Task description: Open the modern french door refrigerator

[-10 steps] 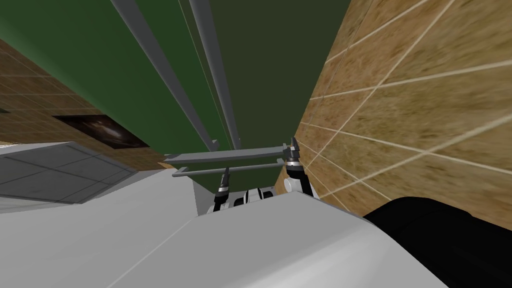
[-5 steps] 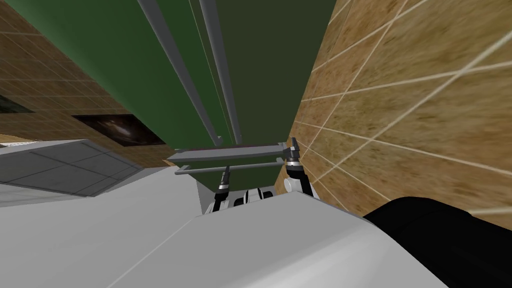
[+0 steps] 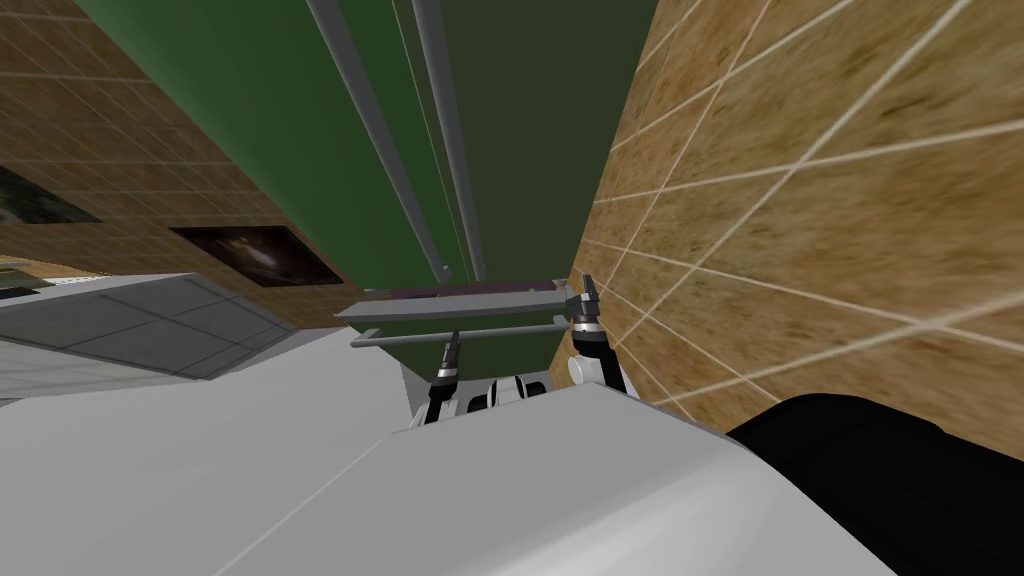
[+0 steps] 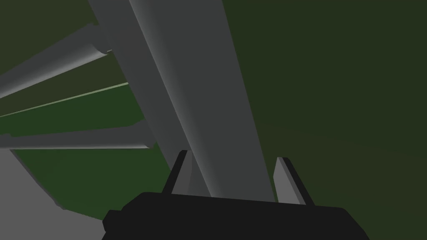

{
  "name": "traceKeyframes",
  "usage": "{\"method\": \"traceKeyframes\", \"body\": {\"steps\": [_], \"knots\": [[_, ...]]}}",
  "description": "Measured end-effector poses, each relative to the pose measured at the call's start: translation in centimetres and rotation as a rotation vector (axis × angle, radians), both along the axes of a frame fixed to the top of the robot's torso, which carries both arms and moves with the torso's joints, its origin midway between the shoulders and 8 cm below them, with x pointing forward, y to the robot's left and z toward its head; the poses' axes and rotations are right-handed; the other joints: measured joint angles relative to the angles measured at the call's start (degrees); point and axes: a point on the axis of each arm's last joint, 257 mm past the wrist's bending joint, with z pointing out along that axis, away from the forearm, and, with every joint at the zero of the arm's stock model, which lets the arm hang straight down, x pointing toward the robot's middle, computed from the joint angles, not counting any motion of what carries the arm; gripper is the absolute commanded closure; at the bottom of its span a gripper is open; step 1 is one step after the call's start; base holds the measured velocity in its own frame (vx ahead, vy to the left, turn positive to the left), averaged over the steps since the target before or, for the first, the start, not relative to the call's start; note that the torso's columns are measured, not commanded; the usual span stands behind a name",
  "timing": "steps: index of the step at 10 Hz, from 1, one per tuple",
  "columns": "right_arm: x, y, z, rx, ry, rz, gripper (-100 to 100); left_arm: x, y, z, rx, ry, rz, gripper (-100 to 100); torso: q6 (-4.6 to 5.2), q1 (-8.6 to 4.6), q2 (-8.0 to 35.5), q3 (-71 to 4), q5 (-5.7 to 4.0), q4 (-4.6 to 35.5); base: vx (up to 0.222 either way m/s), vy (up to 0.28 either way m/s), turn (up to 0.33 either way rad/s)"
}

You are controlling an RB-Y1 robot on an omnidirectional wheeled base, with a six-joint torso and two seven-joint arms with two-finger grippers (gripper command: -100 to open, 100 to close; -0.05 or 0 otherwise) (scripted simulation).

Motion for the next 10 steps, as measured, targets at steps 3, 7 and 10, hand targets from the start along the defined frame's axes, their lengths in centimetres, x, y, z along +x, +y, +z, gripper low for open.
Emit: {"method": "traceKeyframes", "body": {"steps": [3,7,10], "knots": [[0.0,0.0,-0.01,0.0,0.0,0.0,0,-0.26,-0.04,-0.33,0.0,0.01,-0.004,100,0.03,-0.05,-0.46,-0.3,-0.09,0.06,-0.137,0.013,0.017],[0.0,0.0,0.0,0.0,0.0,0.0,0,-0.68,-0.2,0.02,0.0,0.004,-0.013,100,0.03,-0.06,-0.01,-0.01,-0.03,0.01,-0.185,0.009,0.024],[0.0,0.0,0.0,0.0,0.0,0.0,0,-1.03,-0.34,0.0,-0.001,0.005,-0.019,100,-0.05,0.06,-0.01,-0.03,-0.04,0.05,-0.182,0.03,0.022]]}}
